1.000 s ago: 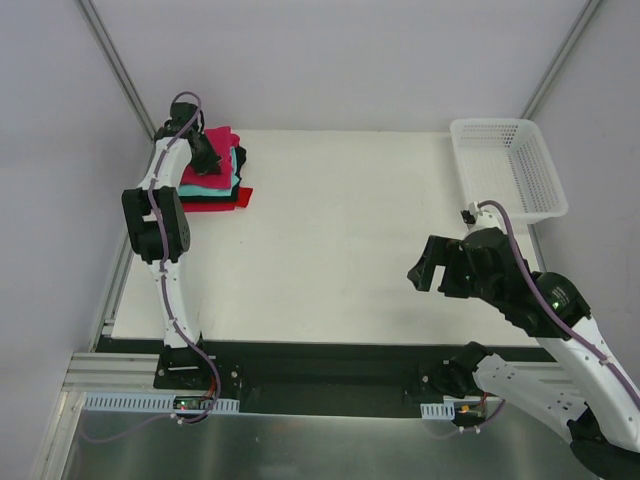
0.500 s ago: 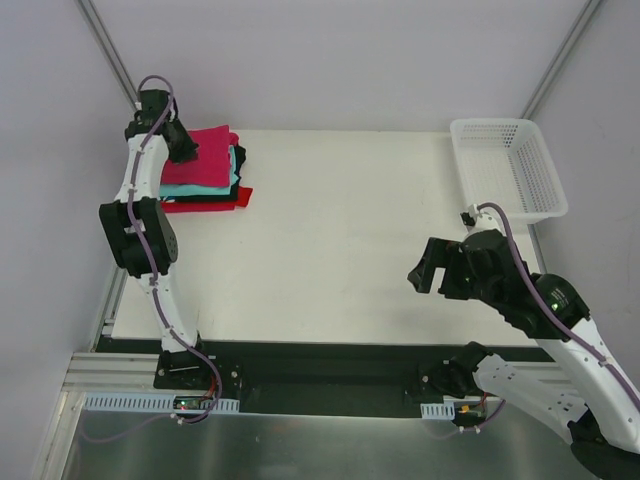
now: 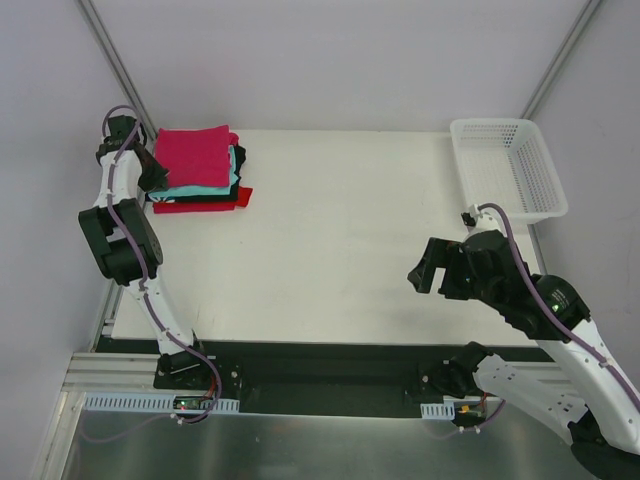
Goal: Fold and stack the t-shirts
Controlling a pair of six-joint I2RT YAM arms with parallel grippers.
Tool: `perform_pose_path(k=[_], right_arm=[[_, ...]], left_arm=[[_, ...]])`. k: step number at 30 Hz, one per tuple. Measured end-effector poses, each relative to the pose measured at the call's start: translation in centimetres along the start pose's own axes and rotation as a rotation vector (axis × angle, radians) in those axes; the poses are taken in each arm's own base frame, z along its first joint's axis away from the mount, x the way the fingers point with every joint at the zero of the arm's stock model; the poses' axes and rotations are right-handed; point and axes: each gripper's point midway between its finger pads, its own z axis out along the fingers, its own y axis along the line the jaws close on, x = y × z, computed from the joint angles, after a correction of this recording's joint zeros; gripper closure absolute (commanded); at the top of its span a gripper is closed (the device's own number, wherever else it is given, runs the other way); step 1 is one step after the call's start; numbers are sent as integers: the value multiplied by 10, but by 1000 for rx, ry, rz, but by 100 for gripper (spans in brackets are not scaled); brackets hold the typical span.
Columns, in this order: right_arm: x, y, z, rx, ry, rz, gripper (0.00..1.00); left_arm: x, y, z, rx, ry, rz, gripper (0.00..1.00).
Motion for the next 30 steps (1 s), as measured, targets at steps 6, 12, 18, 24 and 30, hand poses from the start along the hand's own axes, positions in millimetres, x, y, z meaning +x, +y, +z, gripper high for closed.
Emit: perform_pose_path(k=[6, 12, 18, 24, 30], right_arm=[[0, 0, 0, -1, -1, 0, 4], [0, 2, 0, -8, 1, 2, 4], [-1, 7, 4, -26, 8, 6, 4], [3, 10, 10, -32, 28, 4, 4], [4, 9, 9, -33, 24, 4, 4]], left_arm=[[7, 2, 4, -6, 18, -2, 100], [1, -9, -17, 30, -10, 4, 100], [9, -48, -83, 149, -99, 56, 100], [52, -39, -65, 132, -20, 56, 100], [82, 7, -5, 0, 120, 6, 100]])
